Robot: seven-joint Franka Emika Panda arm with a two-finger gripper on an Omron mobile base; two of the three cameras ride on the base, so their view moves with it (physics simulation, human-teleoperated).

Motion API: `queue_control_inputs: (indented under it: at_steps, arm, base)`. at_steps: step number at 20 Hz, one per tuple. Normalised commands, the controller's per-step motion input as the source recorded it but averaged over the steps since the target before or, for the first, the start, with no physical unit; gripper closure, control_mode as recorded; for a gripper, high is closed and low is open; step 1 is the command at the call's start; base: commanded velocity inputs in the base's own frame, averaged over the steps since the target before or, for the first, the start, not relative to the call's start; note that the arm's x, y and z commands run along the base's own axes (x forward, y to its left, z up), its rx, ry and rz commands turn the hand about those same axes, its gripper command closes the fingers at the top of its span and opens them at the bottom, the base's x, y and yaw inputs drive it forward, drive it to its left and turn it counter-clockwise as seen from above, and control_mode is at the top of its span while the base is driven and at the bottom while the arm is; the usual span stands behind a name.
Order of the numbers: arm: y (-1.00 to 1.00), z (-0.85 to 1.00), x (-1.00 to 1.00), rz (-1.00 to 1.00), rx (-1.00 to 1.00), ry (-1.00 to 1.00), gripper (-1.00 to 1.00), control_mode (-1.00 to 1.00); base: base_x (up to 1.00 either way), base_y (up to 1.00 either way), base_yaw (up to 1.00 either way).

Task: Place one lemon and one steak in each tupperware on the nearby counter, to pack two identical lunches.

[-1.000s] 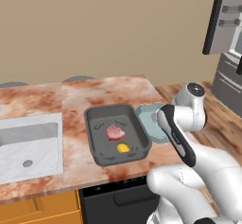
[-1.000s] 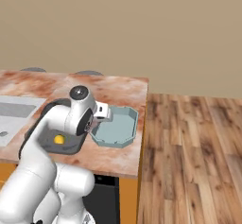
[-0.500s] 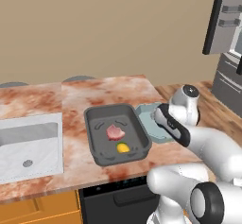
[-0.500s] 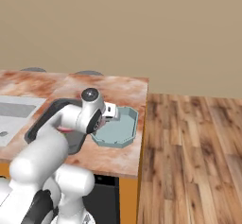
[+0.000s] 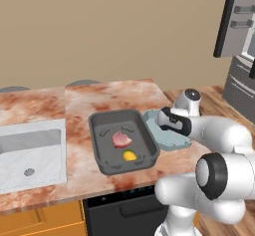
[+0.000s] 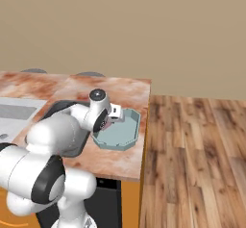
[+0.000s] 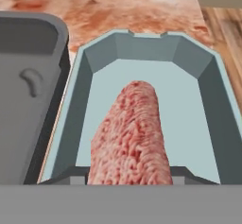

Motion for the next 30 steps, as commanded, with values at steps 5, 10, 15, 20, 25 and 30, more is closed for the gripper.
queue_control_inputs:
  at_steps: [5, 10, 15, 20, 25, 30]
  arm:
    - [-0.05, -0.28, 0.27, 0.0, 0.0, 0.03, 1.0, -1.0]
    - [-0.04, -0.29, 0.28, 0.0, 0.0, 0.02, 1.0, -1.0]
    - [-0.01, -0.27, 0.27, 0.0, 0.0, 0.01, -1.0, -1.0]
    - [-0.02, -0.21, 0.27, 0.0, 0.0, 0.03, -1.0, -1.0]
    - [-0.01, -0.03, 0.17, 0.0, 0.0, 0.05, -1.0, -1.0]
    - [-0.04, 0.36, -0.05, 0.0, 0.0, 0.01, -1.0, -1.0]
  base:
    - [0.0, 0.0, 0.0]
    - [0.0, 0.0, 0.0]
    - [0.0, 0.0, 0.0]
    - [0.0, 0.0, 0.0]
    - [0.0, 0.0, 0.0]
    - [0.0, 0.0, 0.0]
